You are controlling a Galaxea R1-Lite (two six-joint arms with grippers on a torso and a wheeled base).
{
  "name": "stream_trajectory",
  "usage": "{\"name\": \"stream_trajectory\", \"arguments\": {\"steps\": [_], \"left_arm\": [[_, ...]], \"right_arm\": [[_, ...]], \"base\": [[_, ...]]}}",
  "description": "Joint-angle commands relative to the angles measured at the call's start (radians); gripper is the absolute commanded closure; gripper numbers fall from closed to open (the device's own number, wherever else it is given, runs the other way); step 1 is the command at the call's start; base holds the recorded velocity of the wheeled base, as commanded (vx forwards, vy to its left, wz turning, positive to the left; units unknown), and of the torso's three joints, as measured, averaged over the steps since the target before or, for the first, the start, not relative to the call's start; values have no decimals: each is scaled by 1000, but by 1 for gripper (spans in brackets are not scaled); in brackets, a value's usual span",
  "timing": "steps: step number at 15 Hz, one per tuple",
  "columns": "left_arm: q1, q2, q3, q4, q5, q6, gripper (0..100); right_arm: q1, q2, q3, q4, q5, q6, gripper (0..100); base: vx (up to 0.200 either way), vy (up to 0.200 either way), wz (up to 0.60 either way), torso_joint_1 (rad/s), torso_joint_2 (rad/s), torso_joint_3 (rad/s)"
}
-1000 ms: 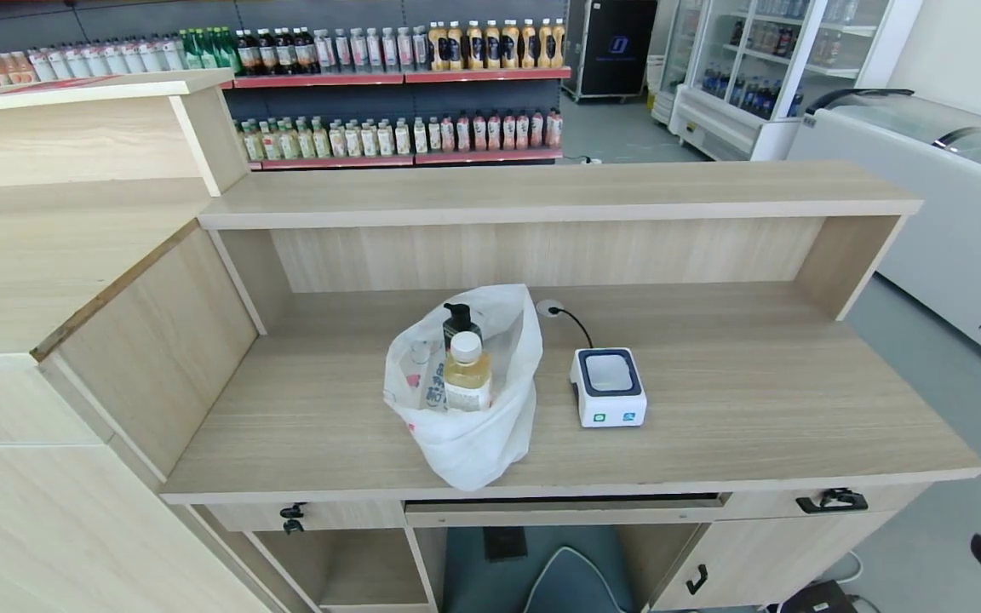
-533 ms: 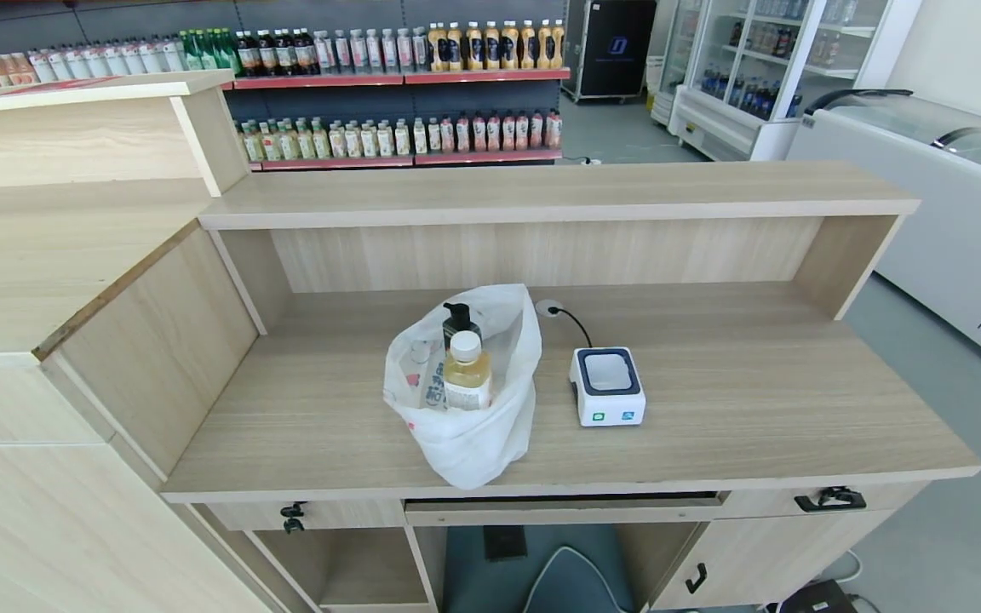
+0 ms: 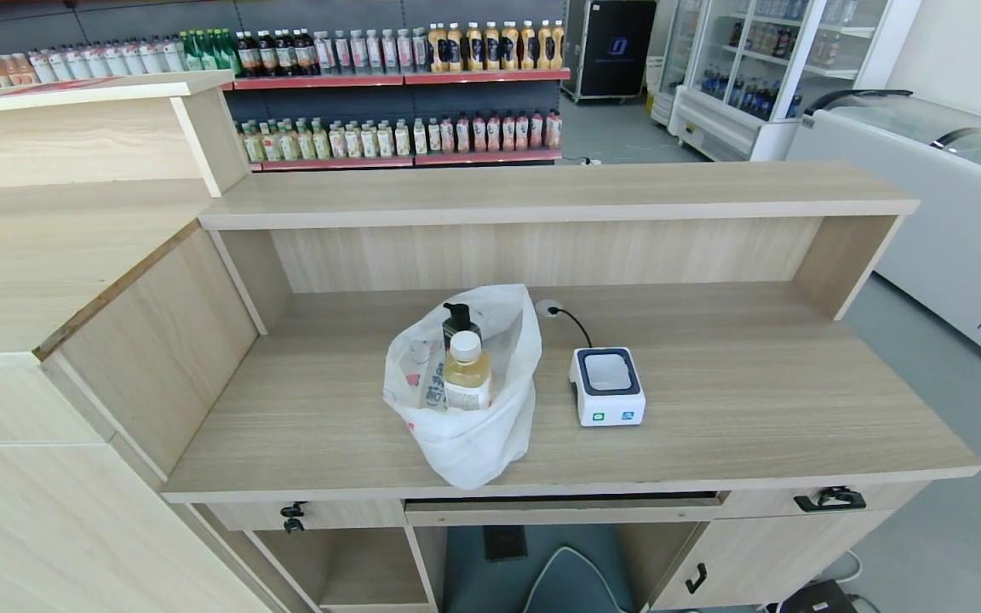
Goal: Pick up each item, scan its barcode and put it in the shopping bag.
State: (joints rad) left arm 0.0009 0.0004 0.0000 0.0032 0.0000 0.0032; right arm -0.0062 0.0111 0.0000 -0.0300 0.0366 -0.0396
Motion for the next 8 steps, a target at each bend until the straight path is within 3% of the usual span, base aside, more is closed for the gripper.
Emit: {"name": "stream_trajectory", "arguments": {"steps": [1,8], "left_arm": [[1,0,0,0,0,0,0],[1,0,0,0,0,0,0]], "right_arm": [[2,-11,0,-1,0,0,0],[2,-11,0,-1,0,-6,0]], "base": [[0,0,0,0,0,0],[0,0,0,0,0,0]]}}
